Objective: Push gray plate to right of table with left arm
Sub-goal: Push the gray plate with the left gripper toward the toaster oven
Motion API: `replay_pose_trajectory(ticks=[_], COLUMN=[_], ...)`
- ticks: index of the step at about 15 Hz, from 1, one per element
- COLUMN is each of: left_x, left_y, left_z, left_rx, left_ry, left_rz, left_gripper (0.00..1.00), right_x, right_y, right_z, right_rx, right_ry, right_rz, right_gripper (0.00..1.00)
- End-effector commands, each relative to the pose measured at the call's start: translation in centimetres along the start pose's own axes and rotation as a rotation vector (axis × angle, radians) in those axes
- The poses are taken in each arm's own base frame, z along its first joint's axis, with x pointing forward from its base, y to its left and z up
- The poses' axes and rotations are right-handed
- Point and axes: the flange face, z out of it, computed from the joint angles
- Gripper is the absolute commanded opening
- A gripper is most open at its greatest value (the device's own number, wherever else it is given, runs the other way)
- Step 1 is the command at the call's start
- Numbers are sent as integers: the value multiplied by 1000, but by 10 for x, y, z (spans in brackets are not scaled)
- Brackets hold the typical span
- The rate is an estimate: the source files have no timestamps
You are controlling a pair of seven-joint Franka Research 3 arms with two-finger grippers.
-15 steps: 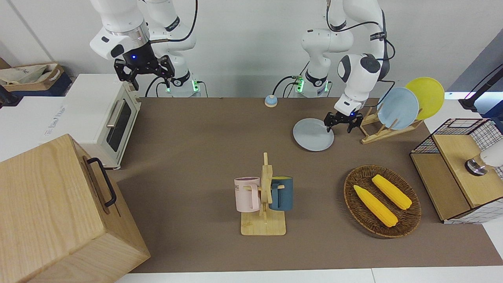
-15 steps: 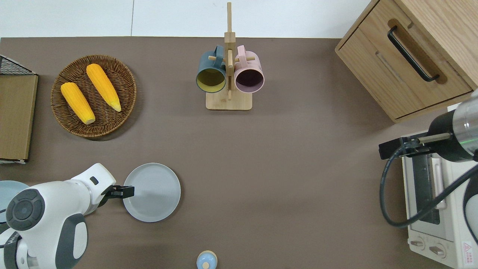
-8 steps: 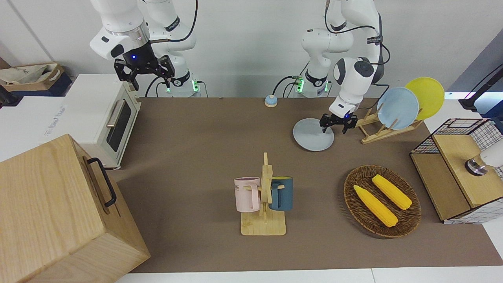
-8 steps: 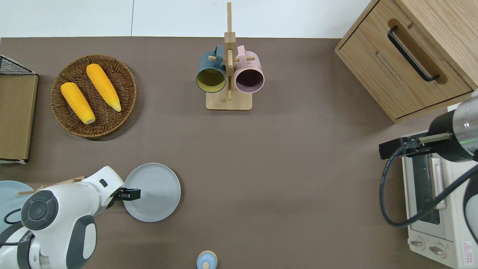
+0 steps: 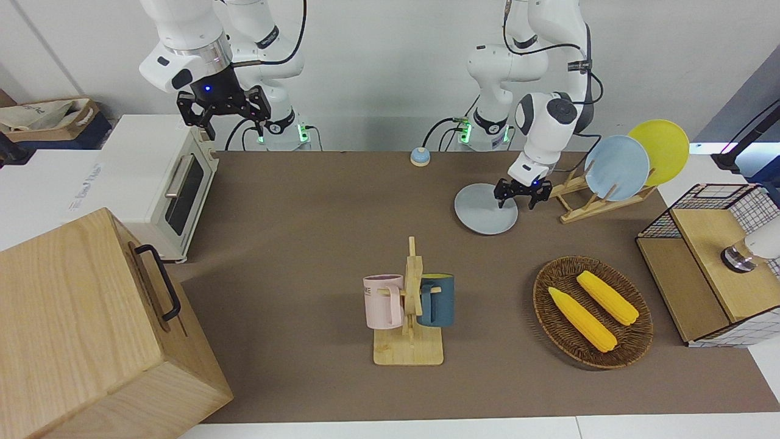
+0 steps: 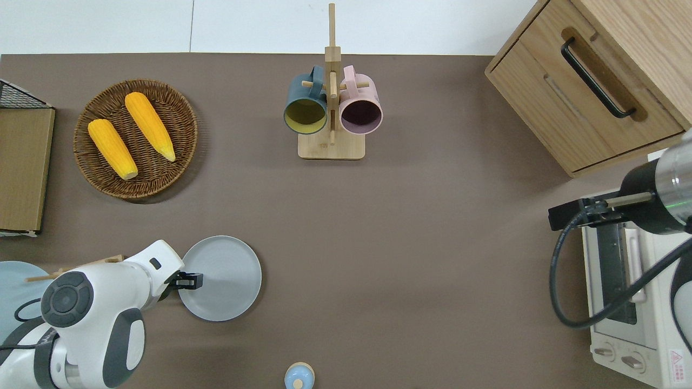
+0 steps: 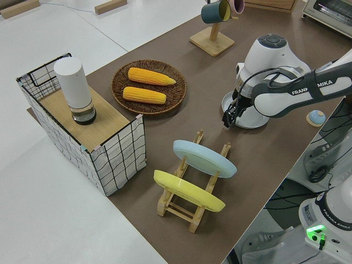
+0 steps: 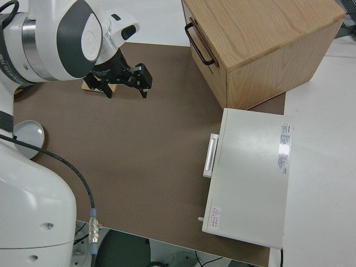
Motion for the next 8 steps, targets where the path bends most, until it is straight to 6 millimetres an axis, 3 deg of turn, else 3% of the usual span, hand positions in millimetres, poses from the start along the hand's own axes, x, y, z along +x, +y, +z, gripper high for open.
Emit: replay_pose_trajectory(ticks=[1, 4, 8], left_x=[-4, -4, -3], left_y=[2, 1, 3], left_z=[5, 5, 9], left_rx=[-8, -8, -8], left_ry=[7, 4, -5], left_rz=[-12, -2, -2], left_gripper=[342, 32, 0], right_x=[-4, -4, -4], right_y=[2, 2, 3], right_z=[-3, -3, -3], right_rx=[7, 7, 8], right_ry=[-5, -4, -4], right_rz=[3, 1, 3], right_gripper=[983, 983, 983])
